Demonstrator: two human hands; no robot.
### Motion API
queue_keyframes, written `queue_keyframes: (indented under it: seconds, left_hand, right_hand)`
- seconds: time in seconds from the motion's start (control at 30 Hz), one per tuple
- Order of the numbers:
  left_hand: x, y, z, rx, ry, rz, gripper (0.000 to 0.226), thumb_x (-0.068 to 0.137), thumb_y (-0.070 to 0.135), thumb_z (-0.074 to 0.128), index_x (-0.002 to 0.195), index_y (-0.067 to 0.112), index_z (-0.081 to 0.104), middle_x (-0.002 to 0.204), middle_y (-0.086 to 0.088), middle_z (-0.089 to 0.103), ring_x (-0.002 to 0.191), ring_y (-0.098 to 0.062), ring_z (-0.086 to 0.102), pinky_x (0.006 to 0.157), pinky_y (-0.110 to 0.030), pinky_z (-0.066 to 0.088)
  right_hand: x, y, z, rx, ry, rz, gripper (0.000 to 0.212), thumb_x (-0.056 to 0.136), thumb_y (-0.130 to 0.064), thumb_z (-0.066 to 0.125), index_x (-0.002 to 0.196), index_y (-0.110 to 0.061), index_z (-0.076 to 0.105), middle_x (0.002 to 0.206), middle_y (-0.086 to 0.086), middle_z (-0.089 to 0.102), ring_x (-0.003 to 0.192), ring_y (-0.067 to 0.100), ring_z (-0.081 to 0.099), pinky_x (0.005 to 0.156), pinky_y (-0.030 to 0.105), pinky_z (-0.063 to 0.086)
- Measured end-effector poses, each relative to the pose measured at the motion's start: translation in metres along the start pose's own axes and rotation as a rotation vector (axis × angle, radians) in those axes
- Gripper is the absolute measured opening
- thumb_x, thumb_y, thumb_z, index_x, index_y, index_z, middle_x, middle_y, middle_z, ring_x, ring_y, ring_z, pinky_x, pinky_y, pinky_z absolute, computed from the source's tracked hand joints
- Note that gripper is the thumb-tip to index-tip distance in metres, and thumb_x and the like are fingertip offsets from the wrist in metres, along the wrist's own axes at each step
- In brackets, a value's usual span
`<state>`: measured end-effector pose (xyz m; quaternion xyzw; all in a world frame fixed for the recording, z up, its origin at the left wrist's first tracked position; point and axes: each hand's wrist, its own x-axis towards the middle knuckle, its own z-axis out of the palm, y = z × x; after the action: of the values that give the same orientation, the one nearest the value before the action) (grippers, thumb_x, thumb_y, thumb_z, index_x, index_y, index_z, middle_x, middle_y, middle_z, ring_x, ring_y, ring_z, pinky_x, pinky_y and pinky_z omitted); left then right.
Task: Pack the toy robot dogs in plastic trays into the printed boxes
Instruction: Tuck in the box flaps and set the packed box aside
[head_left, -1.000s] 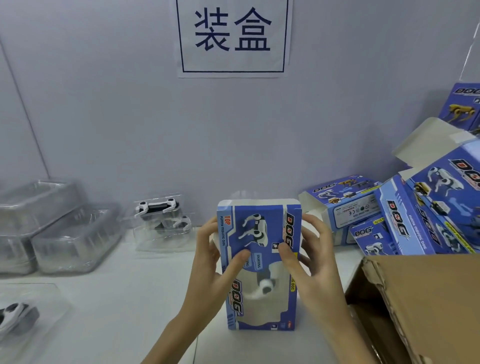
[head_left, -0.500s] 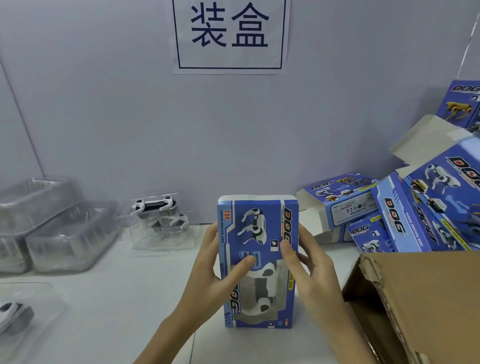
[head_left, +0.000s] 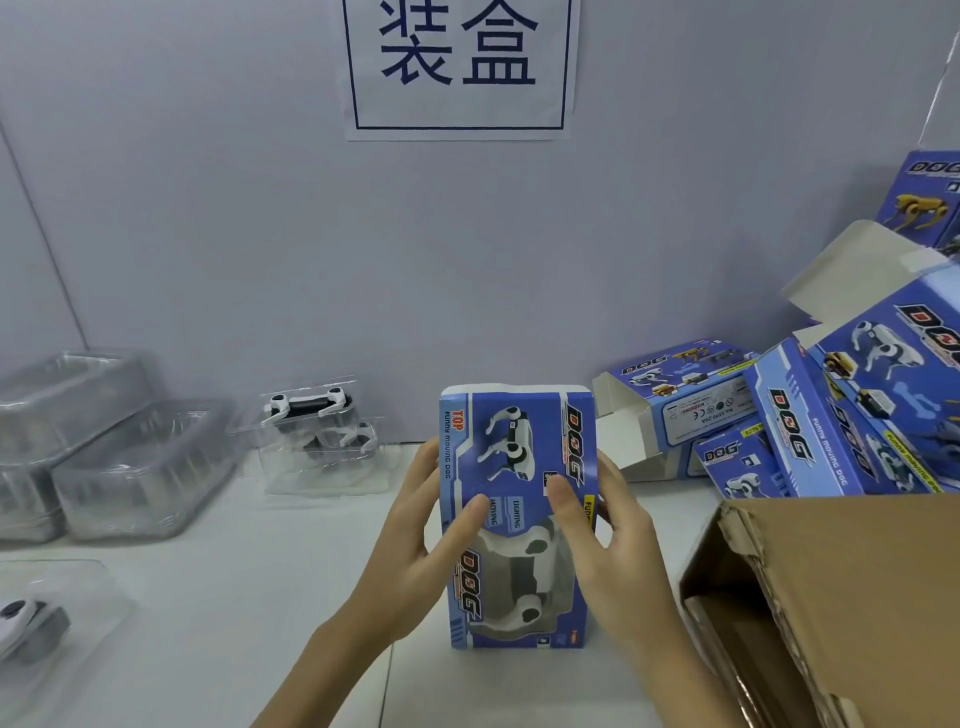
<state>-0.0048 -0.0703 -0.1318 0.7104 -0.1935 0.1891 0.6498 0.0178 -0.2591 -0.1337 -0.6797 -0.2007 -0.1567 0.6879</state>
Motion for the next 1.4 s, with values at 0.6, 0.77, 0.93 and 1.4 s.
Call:
queue_keyframes:
  seconds: [0.6, 0.77, 0.93, 1.4]
  left_hand:
    - [-0.01, 0.004, 0.026, 0.443, 0.385, 0.293, 0.041, 0.112, 0.03, 0.032, 0.14, 0.03, 0.061, 0.116, 0.007, 0.055, 0.103, -0.022, 0.062, 0.086, -0.018, 0.048]
    - [-0.012, -0.005, 0.036, 0.336, 0.407, 0.311, 0.042, 0.103, 0.002, 0.047, 0.134, 0.029, 0.058, 0.103, 0.004, 0.068, 0.088, -0.025, 0.069, 0.075, -0.025, 0.054]
    - [-0.008, -0.01, 0.028, 0.352, 0.432, 0.302, 0.049, 0.093, 0.018, 0.073, 0.132, 0.035, 0.051, 0.125, 0.007, 0.06, 0.112, -0.027, 0.065, 0.091, -0.029, 0.055]
    - [-0.007, -0.017, 0.002, 0.098, 0.185, 0.035, 0.06, 0.086, 0.049, 0.076, 0.141, 0.049, 0.053, 0.146, 0.014, 0.055, 0.124, -0.028, 0.067, 0.084, -0.049, 0.064]
  right_hand:
    - [-0.029, 0.002, 0.037, -0.243, 0.11, -0.232, 0.067, 0.095, -0.071, 0.053, 0.153, -0.052, 0.025, 0.148, -0.032, 0.043, 0.132, 0.0, 0.052, 0.092, 0.006, 0.048]
    - [-0.022, 0.009, 0.029, -0.193, 0.109, -0.128, 0.104, 0.073, -0.069, 0.081, 0.154, -0.056, 0.017, 0.145, -0.03, 0.044, 0.132, 0.002, 0.052, 0.096, 0.016, 0.053]
    - [-0.012, 0.013, 0.017, -0.17, 0.145, -0.147, 0.1, 0.082, -0.046, 0.083, 0.158, -0.054, 0.019, 0.143, -0.028, 0.042, 0.138, -0.006, 0.043, 0.098, 0.013, 0.051]
    - [0.007, 0.009, -0.018, 0.279, -0.222, 0.019, 0.056, 0.091, -0.007, 0.056, 0.141, -0.031, 0.053, 0.144, 0.0, 0.062, 0.13, 0.028, 0.061, 0.094, 0.037, 0.058]
